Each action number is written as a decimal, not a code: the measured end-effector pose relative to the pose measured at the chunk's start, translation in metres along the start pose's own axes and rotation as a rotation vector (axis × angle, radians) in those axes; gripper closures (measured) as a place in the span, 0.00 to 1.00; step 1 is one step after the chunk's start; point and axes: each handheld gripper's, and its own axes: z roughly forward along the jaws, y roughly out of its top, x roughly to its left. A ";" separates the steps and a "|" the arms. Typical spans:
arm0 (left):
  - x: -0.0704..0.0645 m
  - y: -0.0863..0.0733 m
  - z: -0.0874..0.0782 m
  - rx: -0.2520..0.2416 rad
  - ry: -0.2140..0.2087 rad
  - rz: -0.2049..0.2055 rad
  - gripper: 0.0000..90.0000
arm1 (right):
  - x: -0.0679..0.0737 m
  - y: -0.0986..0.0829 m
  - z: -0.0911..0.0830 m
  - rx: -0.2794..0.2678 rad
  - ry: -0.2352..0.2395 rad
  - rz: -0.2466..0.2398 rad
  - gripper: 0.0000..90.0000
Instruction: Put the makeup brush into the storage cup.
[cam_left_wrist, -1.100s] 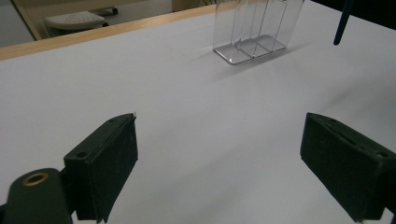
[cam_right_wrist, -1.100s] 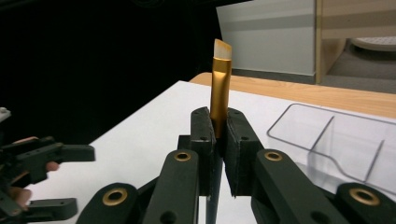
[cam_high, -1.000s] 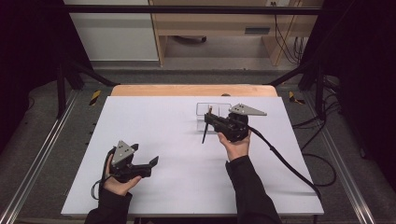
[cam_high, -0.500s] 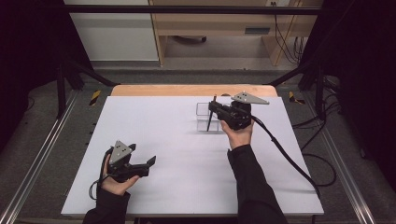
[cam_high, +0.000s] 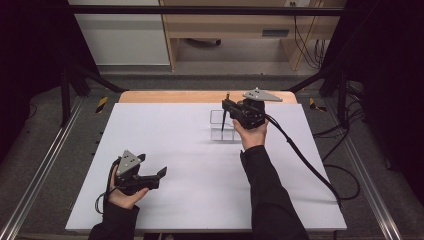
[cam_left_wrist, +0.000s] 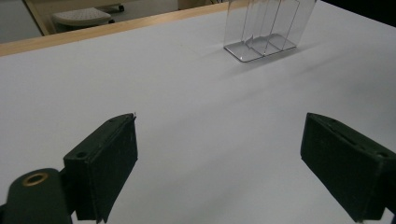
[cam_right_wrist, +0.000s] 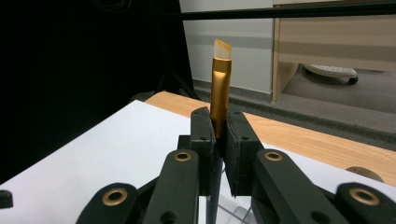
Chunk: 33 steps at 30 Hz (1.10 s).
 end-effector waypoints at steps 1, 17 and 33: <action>0.000 0.000 0.000 -0.001 0.000 0.000 0.11 | -0.001 0.001 0.001 -0.002 -0.002 0.000 0.93; -0.001 0.001 0.000 0.000 -0.009 0.006 0.11 | -0.010 0.015 0.014 -0.024 -0.047 0.003 0.92; -0.003 0.001 0.000 0.004 -0.009 0.018 0.11 | -0.012 0.019 0.035 -0.019 -0.062 -0.003 0.93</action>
